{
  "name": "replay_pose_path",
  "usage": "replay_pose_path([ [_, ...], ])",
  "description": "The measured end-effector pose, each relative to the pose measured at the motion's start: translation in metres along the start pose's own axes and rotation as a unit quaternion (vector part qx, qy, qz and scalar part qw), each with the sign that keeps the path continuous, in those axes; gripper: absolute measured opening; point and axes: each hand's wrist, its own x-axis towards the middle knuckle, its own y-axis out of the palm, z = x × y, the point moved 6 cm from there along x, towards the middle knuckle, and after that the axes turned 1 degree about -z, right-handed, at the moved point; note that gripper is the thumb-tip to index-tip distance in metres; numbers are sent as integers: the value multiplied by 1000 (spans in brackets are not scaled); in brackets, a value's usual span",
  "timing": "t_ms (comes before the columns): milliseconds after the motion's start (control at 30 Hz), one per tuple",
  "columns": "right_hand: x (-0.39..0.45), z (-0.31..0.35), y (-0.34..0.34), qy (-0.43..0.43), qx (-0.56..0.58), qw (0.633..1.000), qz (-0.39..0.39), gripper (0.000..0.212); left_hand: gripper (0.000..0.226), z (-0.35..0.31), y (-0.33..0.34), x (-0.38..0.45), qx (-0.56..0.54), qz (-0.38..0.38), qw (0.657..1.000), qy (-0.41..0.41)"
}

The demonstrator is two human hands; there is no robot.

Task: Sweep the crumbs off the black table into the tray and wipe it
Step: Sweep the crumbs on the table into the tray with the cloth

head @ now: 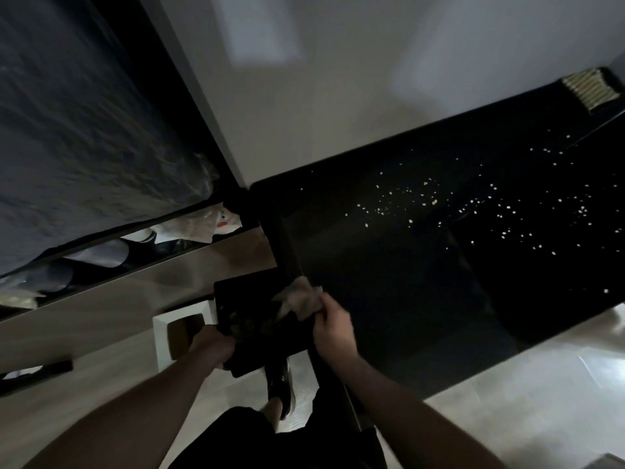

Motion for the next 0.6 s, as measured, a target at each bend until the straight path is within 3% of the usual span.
replay_pose_path([
  [133, 62, 8, -86, 11, -12, 993, -115, 40, 17, 3, 0, 9, 0, 1, 1000, -2],
  [300, 156, 0, -187, 43, -85, 976, -195, 35, 18, 6, 2, 16, 24, -21, 999, -7],
  [367, 189, -15, -207, 44, -144, 972, -180, 40, 19, 6, 4, 19, 33, -23, 999, -9],
  [433, 216, -32, -209, 50, -231, 965, -112, 49, 18, 7, 6, 23, 34, -25, 999, -9],
  [533, 232, -57, -191, 92, -352, 932, -10, 64, 14, 9, 8, 29, 28, -35, 999, -9],
  [600, 228, -63, -172, 96, -369, 925, 3, 70, 12, 8, 10, 29, 23, -39, 999, -8],
])
